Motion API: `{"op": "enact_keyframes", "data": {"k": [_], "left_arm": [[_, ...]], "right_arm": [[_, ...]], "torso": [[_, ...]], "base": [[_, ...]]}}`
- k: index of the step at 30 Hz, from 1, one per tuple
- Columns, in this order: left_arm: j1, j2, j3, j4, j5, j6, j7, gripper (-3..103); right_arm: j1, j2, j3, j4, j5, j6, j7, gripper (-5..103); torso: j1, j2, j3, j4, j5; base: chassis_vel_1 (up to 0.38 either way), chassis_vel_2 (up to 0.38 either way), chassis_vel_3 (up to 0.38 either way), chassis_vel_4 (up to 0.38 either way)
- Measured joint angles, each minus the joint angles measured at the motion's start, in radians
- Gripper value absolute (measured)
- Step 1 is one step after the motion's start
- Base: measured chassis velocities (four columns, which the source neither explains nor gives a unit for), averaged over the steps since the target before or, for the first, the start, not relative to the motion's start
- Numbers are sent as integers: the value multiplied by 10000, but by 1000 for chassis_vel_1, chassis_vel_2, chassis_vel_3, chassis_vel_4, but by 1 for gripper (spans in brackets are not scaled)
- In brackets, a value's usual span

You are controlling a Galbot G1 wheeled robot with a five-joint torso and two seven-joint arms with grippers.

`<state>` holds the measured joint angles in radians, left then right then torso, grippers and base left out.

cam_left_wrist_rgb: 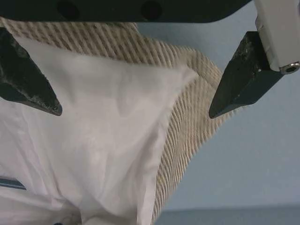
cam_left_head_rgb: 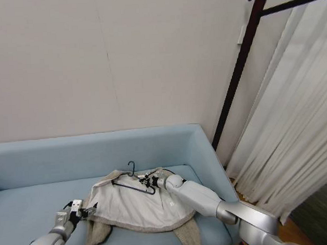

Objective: Pick up the clothes from the sofa and hang them on the clothes hanger.

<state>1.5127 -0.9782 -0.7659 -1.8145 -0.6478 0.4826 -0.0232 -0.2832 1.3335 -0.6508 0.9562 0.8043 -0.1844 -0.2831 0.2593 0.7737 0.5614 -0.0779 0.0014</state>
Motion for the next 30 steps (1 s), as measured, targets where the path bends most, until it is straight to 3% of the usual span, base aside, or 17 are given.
{"op": "enact_keyframes", "data": {"k": [3,4,9,14,24,30], "left_arm": [[119,-840,-349,-290,-1957,656,-522,100],[119,-840,-349,-290,-1957,656,-522,100],[297,-1897,-1258,-728,-4168,1325,-1291,100],[59,-2079,-1634,-158,-4869,1366,-1337,100],[-928,-2044,-1393,839,-5024,1481,-804,100],[-1132,-2145,-1261,1094,-5122,1653,-892,100]], "right_arm": [[-10,-36,-16,57,20,-38,-7,8],[-10,-36,-16,57,20,-38,-7,8],[0,-124,-59,127,99,-116,-44,8],[39,-235,-193,264,266,-143,-56,8],[177,-378,-376,506,485,-225,-55,8],[186,-571,-446,743,565,-282,-33,8]], "torso": [[0,0,0,0,1],[0,0,0,0,1],[0,0,0,2,3],[0,1,0,0,1],[1,0,0,0,1],[1,0,0,0,1]], "base": [[0,0,0,0],[0,0,0,0],[0,0,0,0],[0,0,0,0],[0,0,0,0],[0,0,0,0]]}}
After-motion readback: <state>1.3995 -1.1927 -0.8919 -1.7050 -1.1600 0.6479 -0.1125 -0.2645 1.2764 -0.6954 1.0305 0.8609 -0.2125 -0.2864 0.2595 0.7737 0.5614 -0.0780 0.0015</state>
